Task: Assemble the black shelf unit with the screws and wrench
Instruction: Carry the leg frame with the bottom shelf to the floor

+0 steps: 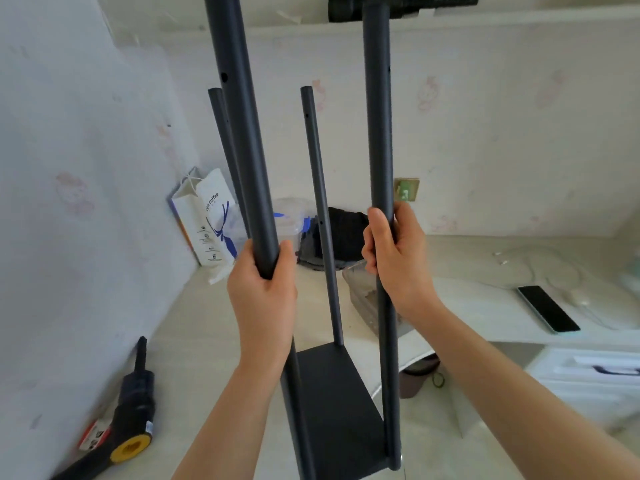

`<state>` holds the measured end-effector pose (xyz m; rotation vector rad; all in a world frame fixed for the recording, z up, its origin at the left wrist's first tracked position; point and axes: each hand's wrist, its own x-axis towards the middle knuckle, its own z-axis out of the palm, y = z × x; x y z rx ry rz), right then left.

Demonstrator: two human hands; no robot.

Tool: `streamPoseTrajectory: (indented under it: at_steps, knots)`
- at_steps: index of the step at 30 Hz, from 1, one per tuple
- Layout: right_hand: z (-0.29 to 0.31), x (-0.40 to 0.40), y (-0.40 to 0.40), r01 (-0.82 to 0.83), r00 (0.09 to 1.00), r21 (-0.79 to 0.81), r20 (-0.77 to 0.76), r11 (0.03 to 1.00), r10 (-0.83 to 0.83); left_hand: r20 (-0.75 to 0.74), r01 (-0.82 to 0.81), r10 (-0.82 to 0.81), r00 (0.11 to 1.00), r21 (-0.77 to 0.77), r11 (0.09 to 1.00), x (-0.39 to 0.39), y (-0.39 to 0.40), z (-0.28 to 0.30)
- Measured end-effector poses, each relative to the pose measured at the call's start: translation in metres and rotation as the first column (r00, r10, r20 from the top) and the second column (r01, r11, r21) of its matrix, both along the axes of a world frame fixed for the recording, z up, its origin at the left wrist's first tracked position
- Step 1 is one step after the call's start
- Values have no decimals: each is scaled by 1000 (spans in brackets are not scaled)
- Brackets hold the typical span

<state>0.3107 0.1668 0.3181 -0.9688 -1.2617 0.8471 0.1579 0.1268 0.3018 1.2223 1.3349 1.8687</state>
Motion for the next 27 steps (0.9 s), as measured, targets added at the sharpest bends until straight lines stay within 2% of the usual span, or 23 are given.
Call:
streamPoseTrajectory:
  at_steps: [6,14,27]
  knots:
    - [14,14,-62,161,987,4,15,987,-161,41,231,-231,972,0,973,7,-31,13]
    - [18,63,-151,391,920,1,-1,920,-391,87,522,-521,849,11,853,56,-82,17]
    - [-12,195,-348,766,636,-75,-56,638,-770,-16,815,-815,579,-27,579,219,-208,-7]
